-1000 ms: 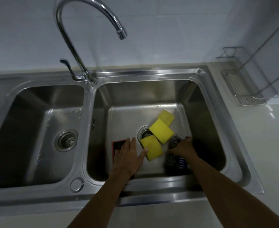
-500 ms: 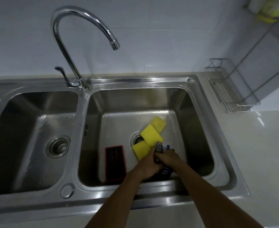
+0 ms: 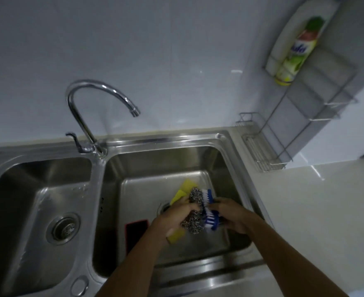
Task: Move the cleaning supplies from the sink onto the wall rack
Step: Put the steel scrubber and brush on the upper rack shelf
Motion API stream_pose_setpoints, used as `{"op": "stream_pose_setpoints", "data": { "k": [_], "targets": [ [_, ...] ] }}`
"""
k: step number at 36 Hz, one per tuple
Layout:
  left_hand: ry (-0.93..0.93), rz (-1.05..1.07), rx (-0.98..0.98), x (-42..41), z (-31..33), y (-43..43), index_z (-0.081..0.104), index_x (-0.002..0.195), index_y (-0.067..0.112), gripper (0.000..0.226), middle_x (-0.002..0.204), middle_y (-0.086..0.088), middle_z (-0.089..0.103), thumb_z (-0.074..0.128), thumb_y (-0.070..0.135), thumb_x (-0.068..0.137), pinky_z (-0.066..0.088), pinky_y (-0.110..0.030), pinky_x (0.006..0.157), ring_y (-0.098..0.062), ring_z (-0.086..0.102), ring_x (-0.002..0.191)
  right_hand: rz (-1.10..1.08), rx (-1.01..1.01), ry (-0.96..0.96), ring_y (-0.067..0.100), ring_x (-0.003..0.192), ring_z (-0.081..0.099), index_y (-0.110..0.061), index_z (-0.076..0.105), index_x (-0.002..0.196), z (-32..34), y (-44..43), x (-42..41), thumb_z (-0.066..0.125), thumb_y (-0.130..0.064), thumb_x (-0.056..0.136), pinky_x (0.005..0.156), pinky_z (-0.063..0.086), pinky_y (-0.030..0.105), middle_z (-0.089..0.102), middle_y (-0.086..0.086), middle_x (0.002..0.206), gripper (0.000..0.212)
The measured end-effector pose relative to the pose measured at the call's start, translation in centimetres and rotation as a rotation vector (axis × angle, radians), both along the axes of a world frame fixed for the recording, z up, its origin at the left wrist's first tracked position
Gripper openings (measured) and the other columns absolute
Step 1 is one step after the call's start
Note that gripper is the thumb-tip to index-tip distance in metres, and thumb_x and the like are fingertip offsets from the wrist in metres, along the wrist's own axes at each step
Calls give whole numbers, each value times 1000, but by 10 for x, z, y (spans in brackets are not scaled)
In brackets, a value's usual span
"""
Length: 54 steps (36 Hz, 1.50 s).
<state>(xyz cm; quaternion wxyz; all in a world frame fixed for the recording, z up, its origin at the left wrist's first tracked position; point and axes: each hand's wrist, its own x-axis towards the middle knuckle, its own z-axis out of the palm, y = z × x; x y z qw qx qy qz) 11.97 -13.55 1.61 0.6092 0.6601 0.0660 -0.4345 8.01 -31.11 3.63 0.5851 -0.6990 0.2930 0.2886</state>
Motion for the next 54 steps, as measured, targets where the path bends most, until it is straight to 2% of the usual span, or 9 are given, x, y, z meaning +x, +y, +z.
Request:
{"op": "stream_pose_setpoints", "data": {
  "k": [5,13,20,28,31,36,46,50,54],
  "targets": [
    [-157,-57,-78,35,97,-25,53,134,24,48,120,-12,70,69,6,92,60,-31,71,-28,69,99,-48,0,-185,31,104,71,-17,62,120,105,-34,19,65,-16,95,91,58,48,72,13,115,26],
    [-328,-104,-217,69,250,-96,46,143,28,62,121,-13,70,75,14,89,56,-33,67,-24,70,89,-116,-134,-423,23,86,71,-8,65,116,278,-89,24,58,-8,98,65,61,31,72,17,113,19],
    [-363,-143,-318,73,329,-152,47,141,18,58,124,-14,66,73,11,90,62,-35,63,-27,70,96,-177,-279,-446,29,89,74,3,63,114,360,-148,23,68,-13,93,76,62,38,73,19,105,27],
    [-379,-47,-274,84,332,-221,57,132,8,47,123,-18,69,75,6,88,64,-45,72,-33,71,99,-242,-575,-443,28,79,75,4,69,105,364,-198,51,68,-14,92,64,63,34,74,22,100,22],
    [-409,17,-206,90,323,-239,62,121,10,42,120,-17,70,80,10,83,61,-57,81,-36,71,99,-207,-721,-445,29,84,75,0,70,105,354,-208,65,65,-17,92,77,63,42,75,18,96,22],
    [-681,73,76,93,317,-259,67,122,10,51,117,-5,72,85,29,79,53,-27,77,-26,70,102,-63,-1026,-510,27,95,71,-7,79,103,336,-217,78,60,-13,89,87,60,41,76,11,101,24],
    [-951,47,305,99,314,-287,64,124,14,51,121,-9,70,82,36,82,47,-32,80,-30,66,109,-89,-1236,-500,30,80,69,-13,78,98,310,-223,92,66,-14,81,71,57,31,73,11,91,20],
    [-1027,-131,263,98,315,-283,72,105,9,31,97,-3,70,71,36,91,47,-31,73,-22,64,89,-59,-1312,-491,35,82,69,-9,74,98,305,-219,94,67,-20,87,72,59,36,71,14,91,17],
    [-987,-517,255,108,330,-266,75,108,9,28,105,-7,75,67,32,94,50,-29,76,-14,66,85,-17,-1349,-445,37,86,69,-3,71,101,308,-218,96,68,-14,87,72,57,36,69,18,96,18]
  ]
}}
